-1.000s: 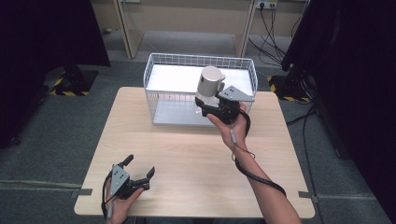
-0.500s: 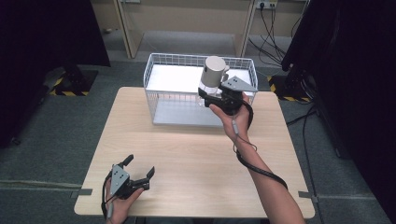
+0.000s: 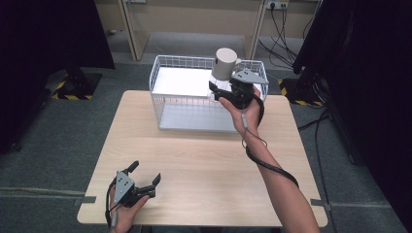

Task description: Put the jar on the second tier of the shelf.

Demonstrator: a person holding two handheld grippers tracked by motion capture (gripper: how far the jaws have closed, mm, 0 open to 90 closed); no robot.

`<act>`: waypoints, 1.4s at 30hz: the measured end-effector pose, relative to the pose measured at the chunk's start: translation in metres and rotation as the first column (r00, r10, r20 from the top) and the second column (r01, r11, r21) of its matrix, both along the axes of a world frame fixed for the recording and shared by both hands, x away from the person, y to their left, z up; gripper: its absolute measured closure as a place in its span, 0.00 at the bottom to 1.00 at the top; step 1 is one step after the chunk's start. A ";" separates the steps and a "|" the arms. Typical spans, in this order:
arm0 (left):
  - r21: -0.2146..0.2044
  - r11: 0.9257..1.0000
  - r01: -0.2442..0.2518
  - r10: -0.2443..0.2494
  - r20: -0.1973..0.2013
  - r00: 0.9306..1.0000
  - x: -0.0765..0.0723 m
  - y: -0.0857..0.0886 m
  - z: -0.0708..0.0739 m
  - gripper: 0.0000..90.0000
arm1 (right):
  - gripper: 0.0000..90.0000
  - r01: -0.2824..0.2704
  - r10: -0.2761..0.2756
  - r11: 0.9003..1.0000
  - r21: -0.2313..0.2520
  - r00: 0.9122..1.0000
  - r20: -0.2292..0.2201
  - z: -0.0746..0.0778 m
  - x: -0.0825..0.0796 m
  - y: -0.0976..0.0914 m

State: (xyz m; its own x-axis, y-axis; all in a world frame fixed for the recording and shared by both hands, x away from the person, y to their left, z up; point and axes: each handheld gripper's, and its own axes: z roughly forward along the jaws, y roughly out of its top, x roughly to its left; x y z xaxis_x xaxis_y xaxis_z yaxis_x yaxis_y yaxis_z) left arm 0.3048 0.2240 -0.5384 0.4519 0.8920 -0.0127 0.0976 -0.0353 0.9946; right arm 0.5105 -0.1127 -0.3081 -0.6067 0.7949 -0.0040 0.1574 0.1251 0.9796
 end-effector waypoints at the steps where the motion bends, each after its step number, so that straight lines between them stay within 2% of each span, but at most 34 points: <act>1: 0.000 1.000 0.000 0.000 0.001 1.000 0.000 0.000 0.000 0.06 | 0.35 0.004 -0.004 1.000 0.003 1.000 -0.001 0.001 0.002 0.000; 10: 0.000 1.000 0.002 -0.002 -0.001 1.000 0.000 0.000 0.000 0.06 | 0.35 0.047 -0.047 0.999 -0.016 0.999 -0.007 0.005 0.024 0.001; 27: -0.001 1.000 0.003 -0.003 -0.001 1.000 0.000 0.001 0.000 0.06 | 0.34 0.124 -0.126 0.992 -0.024 0.990 -0.071 0.005 0.064 -0.002; 32: -0.004 1.000 0.003 -0.003 0.000 1.000 0.000 0.001 0.000 0.06 | 0.34 0.138 -0.140 0.990 -0.025 0.986 -0.093 -0.002 0.070 -0.005; 35: -0.005 1.000 0.003 -0.003 -0.002 1.000 0.000 0.001 0.000 0.06 | 0.34 0.143 -0.143 0.990 -0.009 0.985 -0.097 -0.006 0.072 -0.007; 42: -0.003 1.000 0.003 -0.003 -0.001 1.000 0.000 0.000 0.000 0.06 | 0.34 0.141 -0.142 0.990 -0.009 0.985 -0.099 -0.006 0.074 -0.006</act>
State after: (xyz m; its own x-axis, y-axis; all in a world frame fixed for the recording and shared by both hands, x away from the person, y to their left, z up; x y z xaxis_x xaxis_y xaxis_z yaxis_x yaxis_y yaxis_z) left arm 0.3048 0.2244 -0.5384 0.4549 0.8904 -0.0158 0.0983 -0.0326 0.9946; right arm 0.5842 -0.1184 -0.3139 -0.4855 0.8728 0.0492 0.2703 0.0963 0.9580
